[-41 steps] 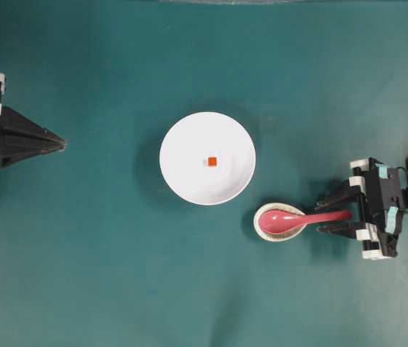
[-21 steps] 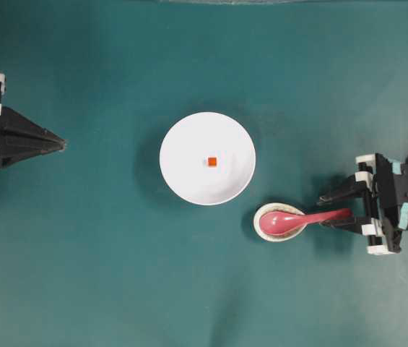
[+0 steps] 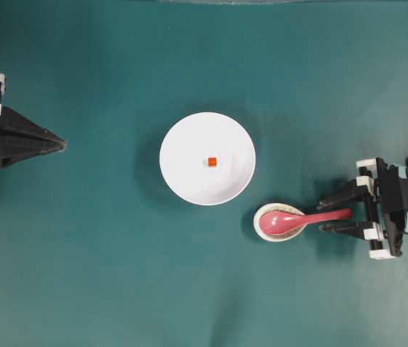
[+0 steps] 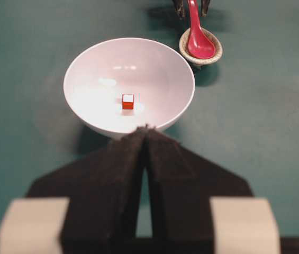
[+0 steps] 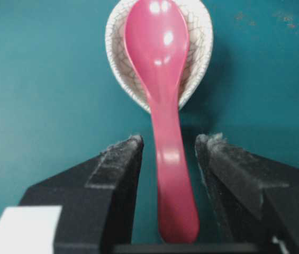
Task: Grip the spoon and scoop the red block from the bowl with right arm.
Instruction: 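Close the right gripper on the pink spoon handle and adjust grip, then lift the pink spoon and carry it over the white bowl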
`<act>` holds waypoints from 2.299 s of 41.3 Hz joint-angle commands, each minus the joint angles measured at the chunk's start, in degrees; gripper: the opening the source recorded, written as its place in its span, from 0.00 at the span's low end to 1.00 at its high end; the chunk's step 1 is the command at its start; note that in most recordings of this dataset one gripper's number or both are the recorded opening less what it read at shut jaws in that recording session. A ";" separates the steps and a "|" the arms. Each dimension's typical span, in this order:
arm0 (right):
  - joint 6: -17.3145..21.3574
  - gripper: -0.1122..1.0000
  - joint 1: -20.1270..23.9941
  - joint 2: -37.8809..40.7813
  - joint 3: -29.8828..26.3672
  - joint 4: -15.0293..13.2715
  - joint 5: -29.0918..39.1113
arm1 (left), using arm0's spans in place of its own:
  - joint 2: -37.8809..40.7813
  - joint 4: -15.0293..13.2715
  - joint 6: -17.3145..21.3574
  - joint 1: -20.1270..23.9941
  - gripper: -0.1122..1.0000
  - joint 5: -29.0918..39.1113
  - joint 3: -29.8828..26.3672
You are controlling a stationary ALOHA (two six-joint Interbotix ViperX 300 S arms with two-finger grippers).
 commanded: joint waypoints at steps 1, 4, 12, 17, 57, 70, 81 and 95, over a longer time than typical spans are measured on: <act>0.70 0.56 0.26 0.70 -0.53 0.09 -2.64 | 0.53 0.18 -0.09 0.18 0.10 -0.26 -1.41; 1.14 0.56 0.26 1.49 -0.62 0.00 -4.04 | 0.53 0.18 -0.09 0.09 0.10 -0.26 -1.41; 1.32 0.56 0.26 2.55 -0.97 0.00 -4.92 | 0.44 0.09 -0.09 0.18 0.10 -0.26 -1.41; 1.32 0.56 0.35 2.55 -1.05 0.00 -5.01 | 0.35 0.18 -0.09 0.18 0.10 -0.26 -1.41; 1.32 0.40 0.97 2.55 -1.05 -0.09 -5.01 | 0.35 0.09 -0.09 0.09 0.10 -0.26 -1.41; 1.32 0.38 0.97 2.55 -1.05 -0.09 -5.27 | 0.44 0.09 -0.09 0.18 0.10 -0.26 -1.41; 1.32 0.32 0.97 1.14 -1.14 -0.09 -5.71 | 0.44 0.18 0.00 0.09 0.10 -0.26 -1.41; 0.00 0.32 -2.55 -12.66 -2.99 0.00 4.31 | 0.44 0.18 0.09 0.18 0.10 -0.53 -1.41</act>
